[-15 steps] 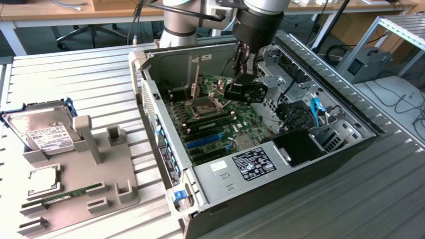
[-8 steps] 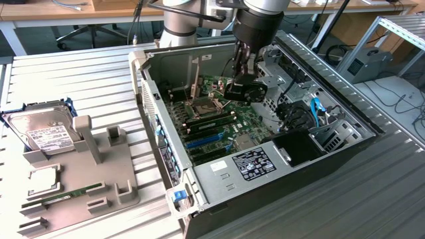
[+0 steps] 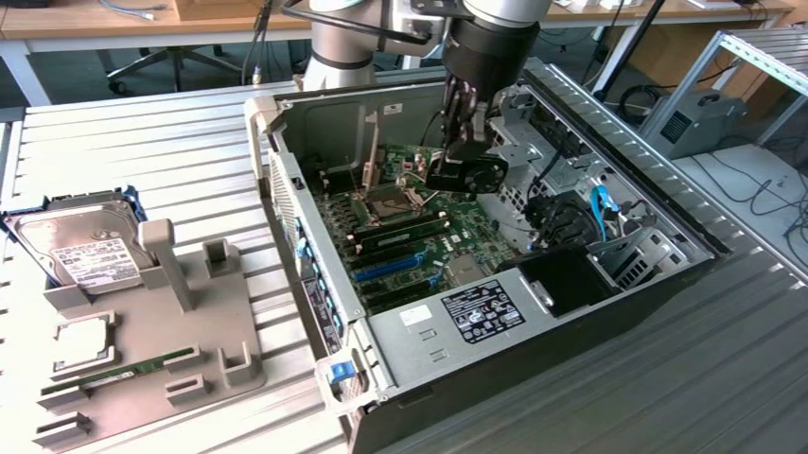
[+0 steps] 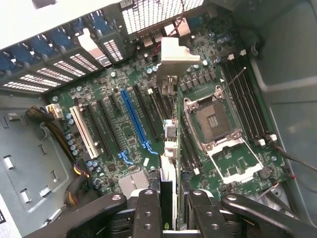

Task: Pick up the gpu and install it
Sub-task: 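Insert the gpu into the slot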

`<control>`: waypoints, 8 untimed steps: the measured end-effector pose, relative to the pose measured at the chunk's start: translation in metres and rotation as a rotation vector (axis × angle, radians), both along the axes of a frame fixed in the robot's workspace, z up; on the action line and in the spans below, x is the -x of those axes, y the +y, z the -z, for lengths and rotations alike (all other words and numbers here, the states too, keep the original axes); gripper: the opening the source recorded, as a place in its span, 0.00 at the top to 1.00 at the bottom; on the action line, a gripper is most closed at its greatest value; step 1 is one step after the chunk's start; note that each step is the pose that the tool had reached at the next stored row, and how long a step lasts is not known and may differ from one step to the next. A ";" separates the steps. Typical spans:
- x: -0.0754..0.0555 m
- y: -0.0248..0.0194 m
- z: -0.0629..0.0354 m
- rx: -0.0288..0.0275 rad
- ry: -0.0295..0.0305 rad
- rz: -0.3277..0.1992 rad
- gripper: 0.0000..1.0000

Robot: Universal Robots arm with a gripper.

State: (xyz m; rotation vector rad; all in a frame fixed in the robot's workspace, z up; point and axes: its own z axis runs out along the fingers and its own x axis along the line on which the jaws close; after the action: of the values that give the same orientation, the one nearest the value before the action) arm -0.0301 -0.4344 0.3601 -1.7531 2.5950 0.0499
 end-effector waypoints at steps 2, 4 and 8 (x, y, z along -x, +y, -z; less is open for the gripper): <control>0.000 0.0000 0.0000 0.0000 0.0000 -0.008 0.74; 0.000 0.0000 0.0000 0.0000 0.0000 -0.016 0.74; 0.000 0.0000 0.0000 0.0000 0.0000 -0.038 0.74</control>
State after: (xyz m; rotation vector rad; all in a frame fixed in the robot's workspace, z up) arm -0.0301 -0.4344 0.3602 -1.8020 2.5621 0.0503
